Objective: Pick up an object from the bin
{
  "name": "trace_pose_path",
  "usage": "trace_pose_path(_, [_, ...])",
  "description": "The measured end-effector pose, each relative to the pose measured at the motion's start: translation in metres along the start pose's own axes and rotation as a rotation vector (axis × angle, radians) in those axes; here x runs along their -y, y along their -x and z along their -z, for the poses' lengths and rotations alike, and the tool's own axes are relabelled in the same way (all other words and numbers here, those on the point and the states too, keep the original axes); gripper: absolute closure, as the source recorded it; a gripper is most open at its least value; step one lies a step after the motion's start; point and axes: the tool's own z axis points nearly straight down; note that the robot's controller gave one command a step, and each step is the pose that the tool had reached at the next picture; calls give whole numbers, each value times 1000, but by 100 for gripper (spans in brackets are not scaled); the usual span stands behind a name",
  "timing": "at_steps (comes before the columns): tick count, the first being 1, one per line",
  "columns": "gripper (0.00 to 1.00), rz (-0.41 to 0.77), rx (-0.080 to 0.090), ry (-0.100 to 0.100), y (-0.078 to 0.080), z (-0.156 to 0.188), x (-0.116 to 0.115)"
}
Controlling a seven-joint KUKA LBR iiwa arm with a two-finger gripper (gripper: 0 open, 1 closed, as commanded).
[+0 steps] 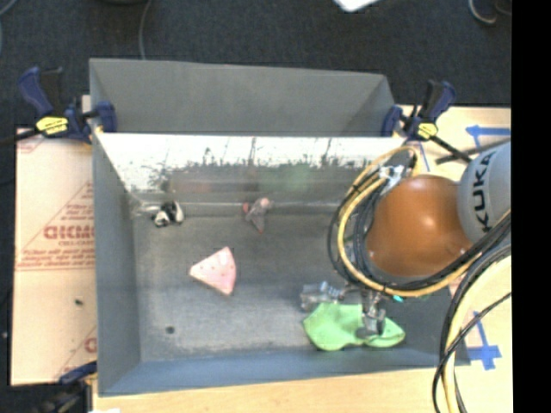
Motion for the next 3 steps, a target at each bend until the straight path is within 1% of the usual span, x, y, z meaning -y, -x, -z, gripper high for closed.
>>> trace_pose_path(2, [0, 1, 0, 0, 0, 0, 0])
trace_pose_path(3, [0, 66, 2, -3, -4, -13, 29])
